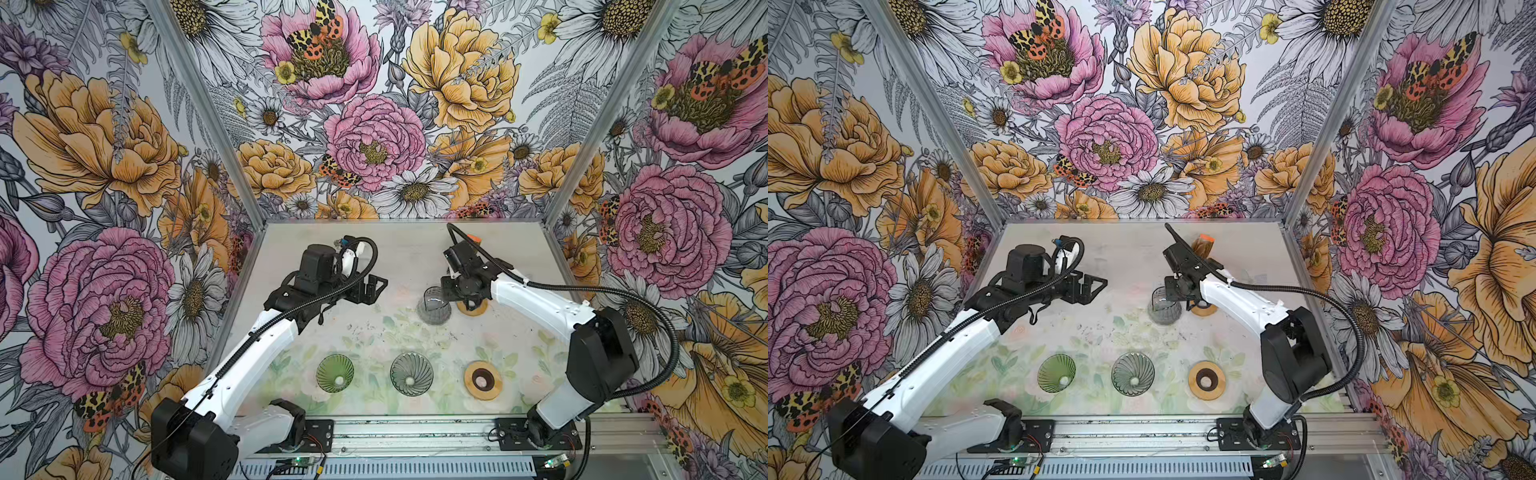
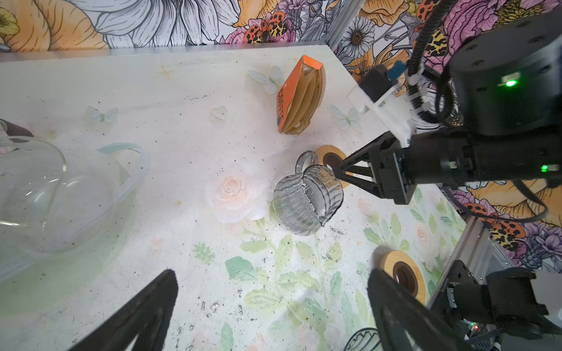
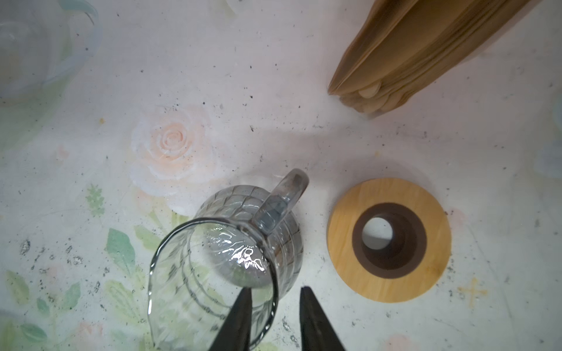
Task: Place the coffee filter in the dripper
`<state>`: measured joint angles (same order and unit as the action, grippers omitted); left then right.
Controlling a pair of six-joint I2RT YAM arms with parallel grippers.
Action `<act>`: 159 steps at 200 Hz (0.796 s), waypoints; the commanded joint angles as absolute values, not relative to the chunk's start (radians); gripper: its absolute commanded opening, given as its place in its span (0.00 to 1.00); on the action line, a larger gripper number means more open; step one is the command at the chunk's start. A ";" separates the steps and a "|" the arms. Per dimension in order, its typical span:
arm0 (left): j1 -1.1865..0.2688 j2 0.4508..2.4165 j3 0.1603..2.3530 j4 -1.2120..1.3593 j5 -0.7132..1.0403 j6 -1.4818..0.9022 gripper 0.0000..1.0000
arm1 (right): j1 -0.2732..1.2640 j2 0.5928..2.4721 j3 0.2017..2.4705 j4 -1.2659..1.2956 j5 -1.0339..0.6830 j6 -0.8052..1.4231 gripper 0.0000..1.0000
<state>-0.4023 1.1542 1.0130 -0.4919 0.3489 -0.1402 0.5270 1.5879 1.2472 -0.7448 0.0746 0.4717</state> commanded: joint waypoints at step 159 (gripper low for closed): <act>-0.821 1.360 1.149 -0.465 -0.053 -0.541 0.99 | 0.035 1.250 0.792 -0.390 -0.451 0.538 0.77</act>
